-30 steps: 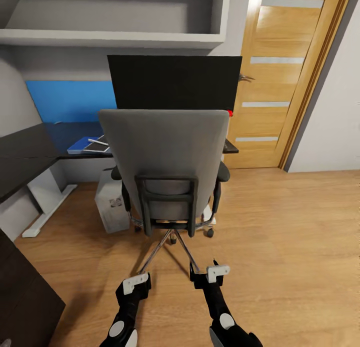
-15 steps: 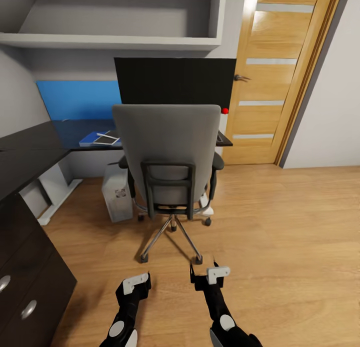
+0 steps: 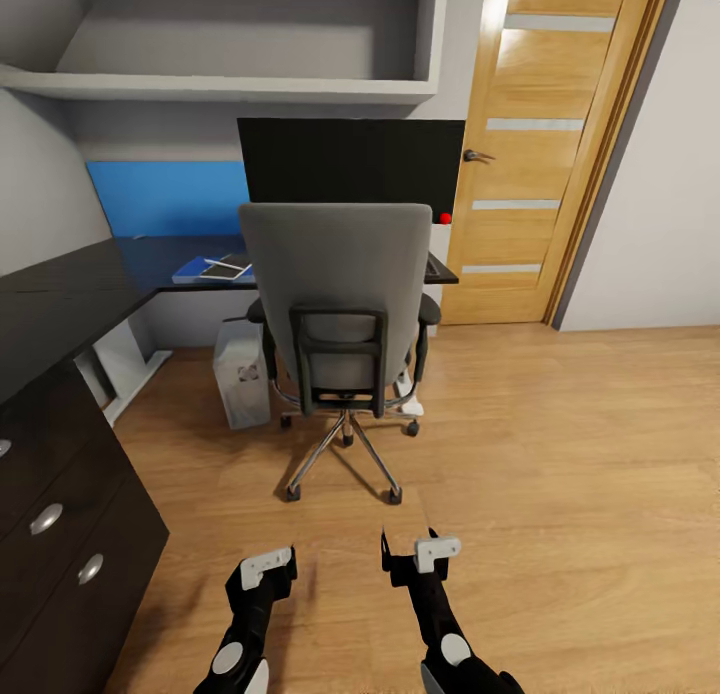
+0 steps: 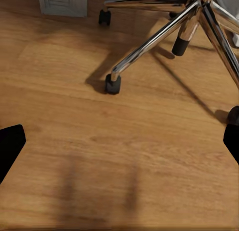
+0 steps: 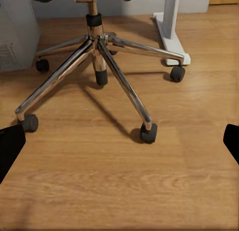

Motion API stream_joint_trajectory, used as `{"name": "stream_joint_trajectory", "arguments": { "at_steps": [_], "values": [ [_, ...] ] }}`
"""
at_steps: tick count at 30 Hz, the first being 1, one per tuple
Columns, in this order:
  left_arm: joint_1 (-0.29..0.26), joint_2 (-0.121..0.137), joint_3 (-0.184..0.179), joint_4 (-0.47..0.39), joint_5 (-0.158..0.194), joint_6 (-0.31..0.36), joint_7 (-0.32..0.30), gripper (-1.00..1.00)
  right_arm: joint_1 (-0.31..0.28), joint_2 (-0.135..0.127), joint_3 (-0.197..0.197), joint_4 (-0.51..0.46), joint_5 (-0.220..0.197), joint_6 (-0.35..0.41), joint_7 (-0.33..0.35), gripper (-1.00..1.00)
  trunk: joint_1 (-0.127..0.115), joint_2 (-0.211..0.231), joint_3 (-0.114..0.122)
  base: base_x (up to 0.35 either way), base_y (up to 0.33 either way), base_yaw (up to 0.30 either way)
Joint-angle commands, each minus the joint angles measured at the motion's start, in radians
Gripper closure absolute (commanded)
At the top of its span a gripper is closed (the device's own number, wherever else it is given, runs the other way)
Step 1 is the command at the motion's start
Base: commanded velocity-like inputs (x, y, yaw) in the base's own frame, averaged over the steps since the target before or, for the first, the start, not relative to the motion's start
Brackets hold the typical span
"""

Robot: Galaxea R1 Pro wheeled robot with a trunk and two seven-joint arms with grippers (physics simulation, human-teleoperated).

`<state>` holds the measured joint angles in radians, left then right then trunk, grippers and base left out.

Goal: In the bedroom, organize the workspace by keeping the computer under the desk, ensuring the monitor is on the desk, placing the keyboard on the desk next to the monitor, placing the mouse on the desk next to the keyboard, moving the folder from the swivel chair onto the desk next to the mouse, stacking the notebook on top of the folder with the pen on top of the notebook, and positioning the swivel chair next to the desk.

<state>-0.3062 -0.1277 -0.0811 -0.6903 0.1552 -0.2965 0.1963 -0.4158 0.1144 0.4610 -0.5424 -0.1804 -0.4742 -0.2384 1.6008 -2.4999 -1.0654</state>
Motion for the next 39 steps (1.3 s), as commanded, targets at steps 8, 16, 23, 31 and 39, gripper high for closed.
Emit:
{"name": "stream_joint_trajectory", "arguments": {
  "at_steps": [8, 16, 23, 31, 39],
  "values": [
    [-0.001, 0.008, -0.005, 0.013, 0.012, -0.004, 0.009, -1.00, -0.001, -0.001, 0.007, 0.033, -0.010, -0.003, -0.007, -1.00, -0.008, 0.014, 0.009, -0.028, 0.000, 0.000],
    [-0.001, 0.022, -0.003, 0.050, 0.012, -0.004, 0.011, -1.00, -0.001, -0.001, 0.007, 0.056, -0.013, 0.000, -0.007, -1.00, -0.039, 0.070, 0.034, -0.005, 0.000, 0.000],
    [-0.001, 0.025, -0.003, 0.061, 0.013, -0.004, 0.011, -1.00, -0.001, -0.002, 0.008, 0.065, -0.017, -0.002, -0.007, -1.00, -0.066, 0.119, 0.056, 0.000, 0.000, 0.000],
    [-0.001, 0.026, -0.003, 0.130, 0.013, -0.005, 0.014, -1.00, -0.001, -0.009, 0.009, 0.092, -0.049, -0.004, -0.005, -1.00, -0.097, 0.175, 0.081, 0.000, 0.000, 0.000],
    [-0.001, 0.036, 0.002, 0.172, 0.015, -0.003, 0.011, -1.00, 0.000, -0.023, 0.010, 0.135, -0.082, -0.027, -0.003, -1.00, -0.127, 0.231, 0.106, 0.000, 0.000, 0.000]
  ]
}}
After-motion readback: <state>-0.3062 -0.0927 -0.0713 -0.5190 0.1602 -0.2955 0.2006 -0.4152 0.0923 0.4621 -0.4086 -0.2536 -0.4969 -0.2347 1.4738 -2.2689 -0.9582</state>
